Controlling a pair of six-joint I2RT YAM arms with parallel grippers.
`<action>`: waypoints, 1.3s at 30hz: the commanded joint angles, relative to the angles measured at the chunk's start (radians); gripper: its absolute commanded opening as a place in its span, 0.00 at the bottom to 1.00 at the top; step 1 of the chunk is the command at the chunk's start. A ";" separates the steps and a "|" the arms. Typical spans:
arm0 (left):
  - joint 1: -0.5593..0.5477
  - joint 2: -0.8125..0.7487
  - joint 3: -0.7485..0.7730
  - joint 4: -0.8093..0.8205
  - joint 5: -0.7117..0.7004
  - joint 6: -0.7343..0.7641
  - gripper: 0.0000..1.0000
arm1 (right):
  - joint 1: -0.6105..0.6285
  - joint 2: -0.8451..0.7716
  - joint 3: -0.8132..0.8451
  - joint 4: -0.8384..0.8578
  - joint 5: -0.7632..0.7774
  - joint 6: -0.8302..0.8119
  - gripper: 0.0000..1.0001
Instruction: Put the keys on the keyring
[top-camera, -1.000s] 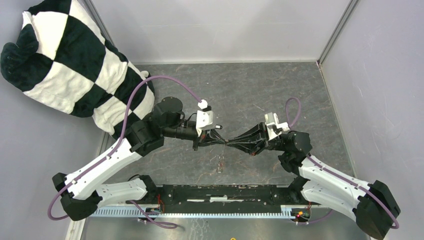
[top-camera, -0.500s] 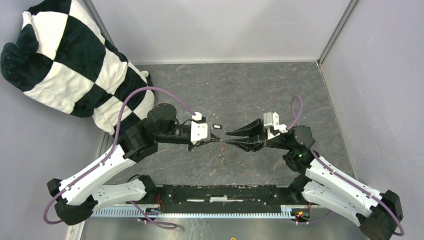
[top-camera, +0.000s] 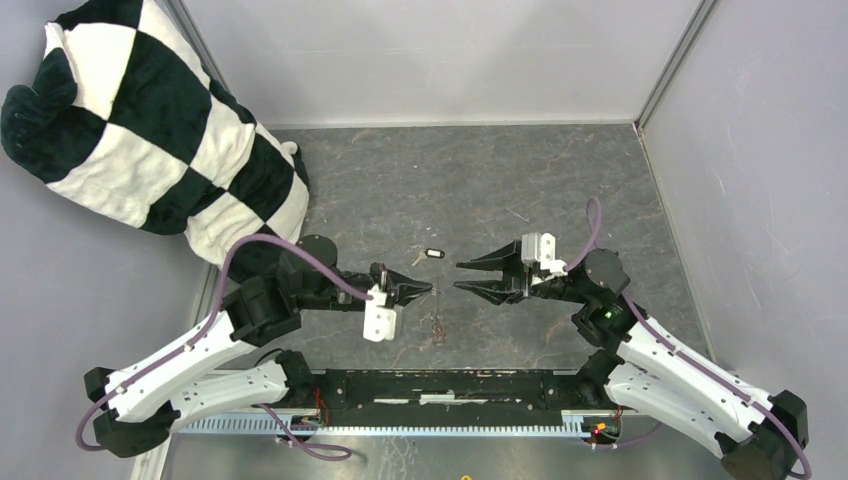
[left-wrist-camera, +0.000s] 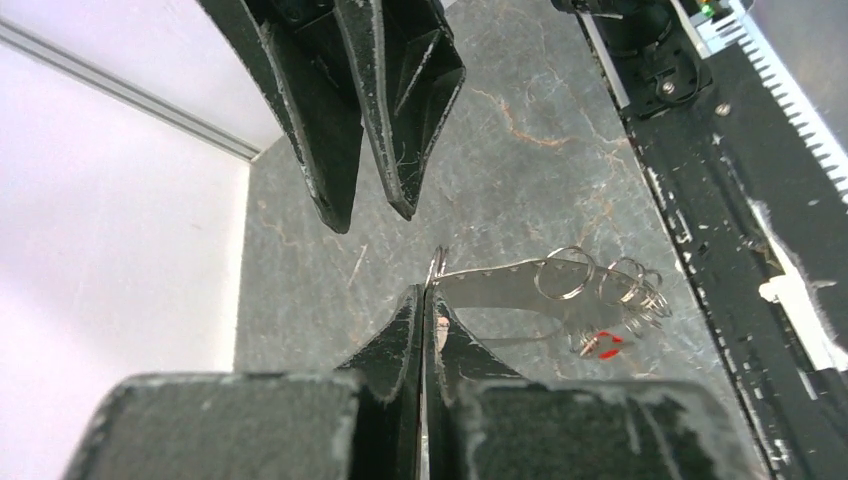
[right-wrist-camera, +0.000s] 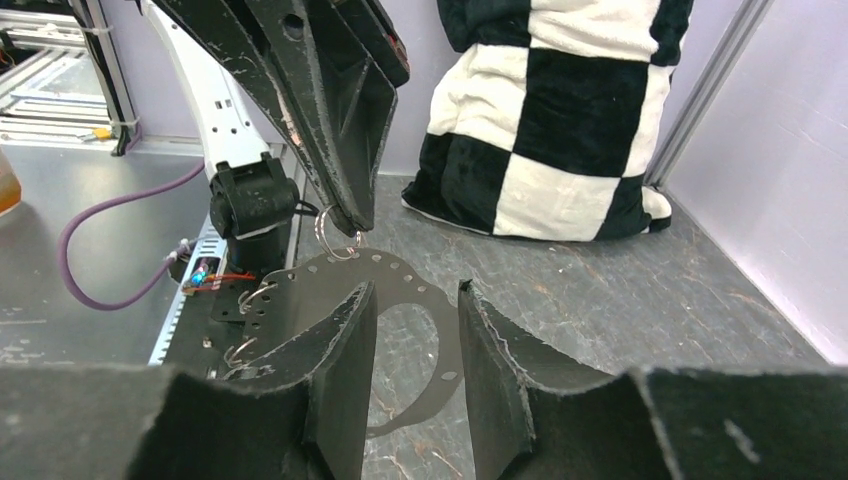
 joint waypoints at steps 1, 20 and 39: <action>-0.020 -0.048 -0.046 0.087 -0.028 0.246 0.02 | 0.003 -0.012 0.049 -0.026 -0.005 -0.063 0.42; -0.024 0.059 0.042 0.035 -0.166 0.036 0.02 | 0.006 0.055 0.118 -0.141 -0.076 -0.164 0.49; -0.024 0.058 0.055 0.054 -0.190 -0.045 0.02 | 0.088 0.126 0.153 -0.149 0.088 -0.226 0.34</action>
